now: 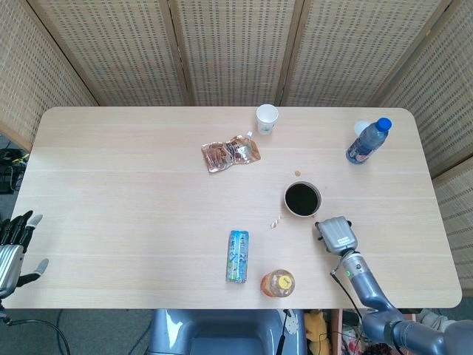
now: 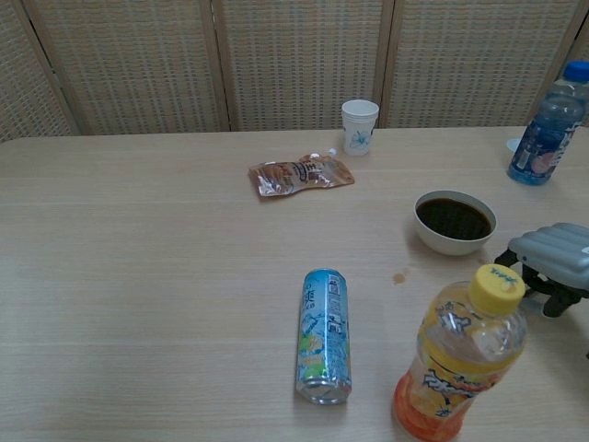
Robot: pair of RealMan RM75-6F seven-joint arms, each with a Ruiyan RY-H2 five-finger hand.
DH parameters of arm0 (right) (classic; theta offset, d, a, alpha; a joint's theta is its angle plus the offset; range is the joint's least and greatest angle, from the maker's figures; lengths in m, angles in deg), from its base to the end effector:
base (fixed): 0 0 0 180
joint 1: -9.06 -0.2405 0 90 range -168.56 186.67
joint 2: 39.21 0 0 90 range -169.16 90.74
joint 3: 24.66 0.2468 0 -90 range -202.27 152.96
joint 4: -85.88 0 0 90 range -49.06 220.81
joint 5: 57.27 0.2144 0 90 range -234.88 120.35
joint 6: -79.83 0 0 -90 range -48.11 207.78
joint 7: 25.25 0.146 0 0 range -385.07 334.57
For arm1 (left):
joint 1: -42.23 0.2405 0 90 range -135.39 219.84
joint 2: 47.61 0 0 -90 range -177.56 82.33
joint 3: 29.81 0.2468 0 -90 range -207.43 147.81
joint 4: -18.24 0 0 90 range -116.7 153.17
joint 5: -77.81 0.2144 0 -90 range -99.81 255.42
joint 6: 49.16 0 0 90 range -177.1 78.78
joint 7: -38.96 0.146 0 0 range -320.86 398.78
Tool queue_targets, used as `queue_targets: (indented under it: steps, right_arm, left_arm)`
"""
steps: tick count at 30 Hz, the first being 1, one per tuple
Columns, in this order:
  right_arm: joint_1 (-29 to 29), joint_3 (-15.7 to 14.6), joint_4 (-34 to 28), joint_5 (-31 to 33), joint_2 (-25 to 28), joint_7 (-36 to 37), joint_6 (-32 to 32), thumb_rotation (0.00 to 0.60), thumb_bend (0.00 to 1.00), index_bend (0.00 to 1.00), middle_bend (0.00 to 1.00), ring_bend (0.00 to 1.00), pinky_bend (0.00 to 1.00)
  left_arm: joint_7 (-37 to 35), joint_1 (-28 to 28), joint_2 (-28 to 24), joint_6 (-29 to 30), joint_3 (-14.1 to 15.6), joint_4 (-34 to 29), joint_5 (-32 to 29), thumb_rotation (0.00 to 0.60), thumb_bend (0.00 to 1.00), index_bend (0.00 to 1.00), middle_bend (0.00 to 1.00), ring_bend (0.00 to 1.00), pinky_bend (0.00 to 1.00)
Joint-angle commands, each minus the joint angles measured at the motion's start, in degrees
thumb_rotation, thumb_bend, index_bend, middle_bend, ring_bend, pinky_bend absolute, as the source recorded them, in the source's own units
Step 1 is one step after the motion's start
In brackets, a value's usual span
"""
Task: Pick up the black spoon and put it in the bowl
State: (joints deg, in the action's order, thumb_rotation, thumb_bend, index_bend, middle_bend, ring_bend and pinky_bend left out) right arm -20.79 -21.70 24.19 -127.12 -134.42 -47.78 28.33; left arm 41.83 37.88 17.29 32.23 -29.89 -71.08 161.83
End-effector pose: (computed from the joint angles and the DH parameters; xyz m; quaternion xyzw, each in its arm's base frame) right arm -0.2892 -0.3043 -0.0414 0.7718 -0.3444 0.1883 0.5003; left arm -0.3278 0.1693 0.1392 -0.6183 -0.4026 -0.3203 0.5941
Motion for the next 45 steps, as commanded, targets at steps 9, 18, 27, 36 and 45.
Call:
queue_targets:
  steps: [9,18,27,36,45]
  right_arm:
    - [0.4,2.0,-5.6,1.0,3.6,3.9,-0.3,0.600,0.83,0.68,0.99,1.00,1.00]
    - [-0.1,6.6,-18.4,3.3,11.7,12.8,1.1,0.600,0.85,0.70,0.99,1.00,1.00]
    - [-2.6,12.7,-28.4,7.8,19.9,27.2,9.2,0.600,0.87,0.71,0.99,1.00,1.00]
    - [-6.2,17.6,-29.0,11.2,21.7,40.8,18.7,0.600,0.88,0.71,0.99,1.00,1.00]
    - [-10.0,19.5,-22.6,12.7,18.4,46.1,21.8,0.600,0.88,0.72,0.99,1.00,1.00]
  left_arm:
    - [-0.3,0.0,0.1,0.0,0.0,0.3,0.0,0.600,0.32,0.00,0.00,0.00,0.00]
    - [-0.3,-0.1,0.1,0.2,-0.1,0.1,0.4,0.600,0.32,0.00,0.00,0.00,0.00]
    - [-0.2,-0.2,0.1,0.1,-0.2,-0.1,0.4,0.600,0.32,0.00,0.00,0.00,0.00]
    - [-0.5,-0.1,0.1,0.1,-0.1,0.2,0.3,0.600,0.32,0.00,0.00,0.00,0.00]
    - [-1.0,0.3,0.0,0.2,-0.1,0.7,-0.3,0.600,0.32,0.00,0.00,0.00,0.00]
